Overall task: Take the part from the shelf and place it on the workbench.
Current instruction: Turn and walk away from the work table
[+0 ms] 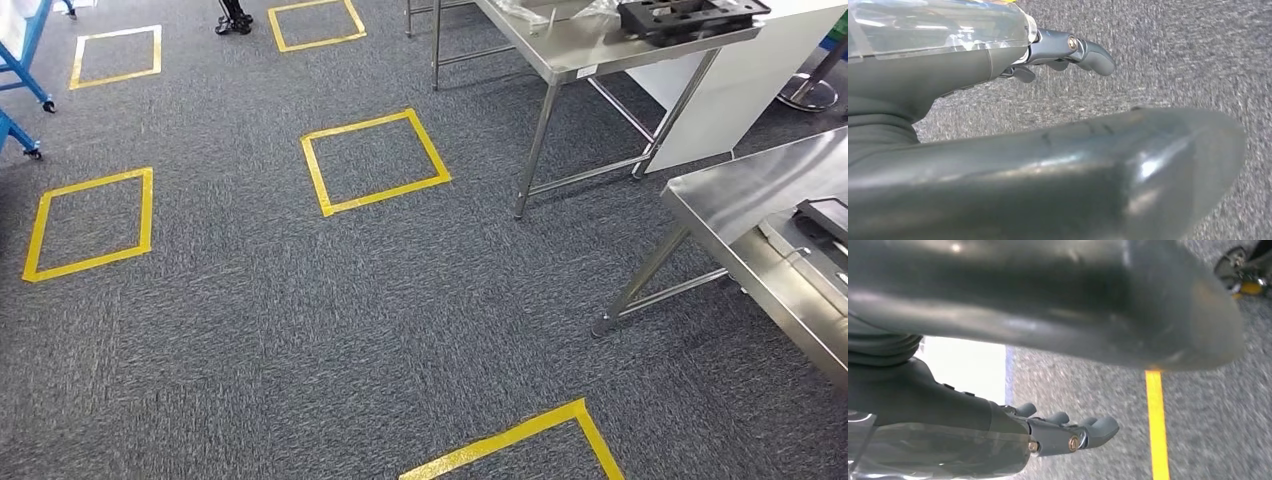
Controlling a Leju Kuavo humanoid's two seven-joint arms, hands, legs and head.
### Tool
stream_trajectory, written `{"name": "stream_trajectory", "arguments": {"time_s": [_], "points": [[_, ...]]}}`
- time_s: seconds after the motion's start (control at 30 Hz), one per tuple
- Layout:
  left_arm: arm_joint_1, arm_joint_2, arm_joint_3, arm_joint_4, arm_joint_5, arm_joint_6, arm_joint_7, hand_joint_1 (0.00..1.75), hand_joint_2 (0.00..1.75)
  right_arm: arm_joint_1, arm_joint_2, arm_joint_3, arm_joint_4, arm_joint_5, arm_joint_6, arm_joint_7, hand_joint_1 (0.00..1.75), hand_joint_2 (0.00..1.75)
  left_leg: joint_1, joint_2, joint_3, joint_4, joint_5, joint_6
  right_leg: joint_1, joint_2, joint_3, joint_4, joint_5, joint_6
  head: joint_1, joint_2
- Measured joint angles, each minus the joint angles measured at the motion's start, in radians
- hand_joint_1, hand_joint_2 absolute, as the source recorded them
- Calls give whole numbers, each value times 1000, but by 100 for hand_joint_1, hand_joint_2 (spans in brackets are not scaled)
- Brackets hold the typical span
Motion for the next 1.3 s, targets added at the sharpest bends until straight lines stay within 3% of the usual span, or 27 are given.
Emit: {"name": "stream_trajectory", "arguments": {"time_s": [0.07,0.13,0.2,0.23,0.27,0.3,0.33,0.4,0.43,0.5,0.57,0.6,0.63,0.7,0.73,0.77,0.8,0.83,0.9,0.93,1.0,1.07,1.13,1.2,1.23,1.27,1.3], "points": [[2,2,0,0,-1,7,2,0,0,-7,2,-8,16,-5,2,-6,0,0,1,-19,1,-4,5,18,-2,-1,2,3,-7,13,0,0],[2,2,0,0,-1,12,-3,0,0,-10,4,-16,27,-8,-1,-27,0,0,2,-36,4,-12,13,34,-7,43,-19,57,-48,20,0,0],[-1,3,-1,0,0,14,-15,0,0,-11,6,-21,38,-8,-5,-55,0,0,-2,-55,-1,-13,18,44,-7,92,-83,193,-119,18,0,0],[-1,4,-1,0,0,15,-21,0,0,-10,7,-23,43,-7,-6,-67,0,0,-5,-68,-3,-12,19,47,-7,101,-118,262,-144,17,0,0],[-1,4,-1,0,1,15,-26,0,0,-10,8,-23,47,-5,-7,-75,0,0,-9,-82,-4,-11,19,48,-6,104,-141,305,-149,15,0,0],[-1,4,-1,0,1,15,-29,0,0,-10,9,-23,50,-4,-8,-80,0,0,-12,-96,-5,-8,19,49,-5,107,-147,307,-133,12,0,0],[0,4,-1,0,1,15,-30,0,0,-11,10,-24,52,-2,-9,-83,0,0,-14,-112,-5,-5,18,49,-4,111,-131,263,-97,7,0,0],[-1,3,-1,0,1,16,-36,0,0,-11,11,-24,56,2,-10,-95,0,0,-16,-138,-7,5,16,46,-1,147,-73,124,-23,-5,0,0],[-1,3,-1,0,2,18,-40,0,0,-11,11,-24,58,7,-10,-107,0,0,-17,-150,-10,10,14,43,0,164,-53,71,-2,-9,0,0],[-1,3,-1,0,4,27,-44,0,0,-15,13,-24,60,19,-8,-136,0,0,-15,-167,-19,15,13,33,4,180,-42,36,4,-15,0,0],[2,3,-1,0,9,42,-35,0,0,-22,18,-23,61,32,7,-163,0,0,-13,-174,-26,17,14,22,2,158,-40,29,10,-23,0,0],[3,3,-1,0,11,52,-26,0,0,-23,20,-22,61,39,19,-171,0,0,-13,-159,-32,31,4,17,0,147,-37,24,14,-29,0,0],[2,3,-1,0,14,62,-14,0,0,-23,22,-21,62,46,33,-175,0,0,-13,-137,-47,64,-18,12,-3,133,-35,18,16,-34,0,0],[0,3,0,0,15,82,8,0,0,-21,23,-19,66,60,56,-164,0,0,-8,-86,-103,185,-87,0,-3,105,-34,15,17,-40,0,0],[-1,3,0,0,16,92,18,0,0,-20,23,-18,67,67,66,-150,0,0,-3,-76,-135,252,-118,-6,-2,91,-34,15,16,-40,0,0],[0,2,0,0,16,101,25,0,0,-19,22,-16,68,74,76,-135,0,0,2,-71,-154,296,-131,-12,-2,77,-33,15,15,-38,0,0],[1,2,0,0,17,108,31,0,0,-19,21,-15,68,81,84,-121,0,0,7,-67,-156,304,-125,-16,-3,63,-33,15,14,-37,0,0],[2,1,0,0,17,114,35,0,0,-20,21,-13,69,87,92,-109,0,0,12,-61,-136,270,-101,-20,-3,51,-30,16,12,-34,0,0],[2,0,0,0,18,119,38,0,0,-20,18,-9,69,96,101,-97,0,0,15,-27,-59,129,-39,-24,-4,28,-24,17,6,-25,0,0],[1,-1,1,0,18,120,37,0,0,-20,16,-6,69,99,103,-96,0,0,13,-11,-27,67,-19,-20,-3,19,-20,18,3,-18,0,0],[1,-2,1,0,18,118,32,0,0,-22,11,-2,68,102,105,-96,0,0,7,4,-4,16,-9,-6,0,3,-15,19,-2,-5,0,0],[5,-2,2,0,18,117,29,0,0,-27,9,2,68,104,105,-98,0,0,4,-17,-6,14,-6,11,-2,-9,-10,20,-6,9,0,0],[7,-3,2,0,18,113,24,0,0,-29,6,4,68,106,102,-104,0,0,5,-36,-3,7,0,27,-8,24,-20,54,-36,17,0,0],[7,-3,2,0,18,106,14,0,0,-25,4,5,68,110,98,-115,0,0,3,-55,-4,5,5,37,-9,79,-74,170,-103,17,1,0],[6,-3,2,0,18,104,9,0,0,-23,4,5,69,113,96,-121,0,0,0,-67,-5,5,5,41,-8,95,-111,243,-135,15,1,0],[6,-3,2,0,18,102,5,0,0,-22,4,7,69,115,94,-125,0,0,-4,-79,-5,5,5,42,-6,101,-140,297,-149,13,1,0],[6,-4,2,0,18,101,2,0,0,-21,5,8,70,117,91,-127,0,0,-7,-92,-4,6,5,43,-5,104,-155,319,-143,10,1,0]]}}
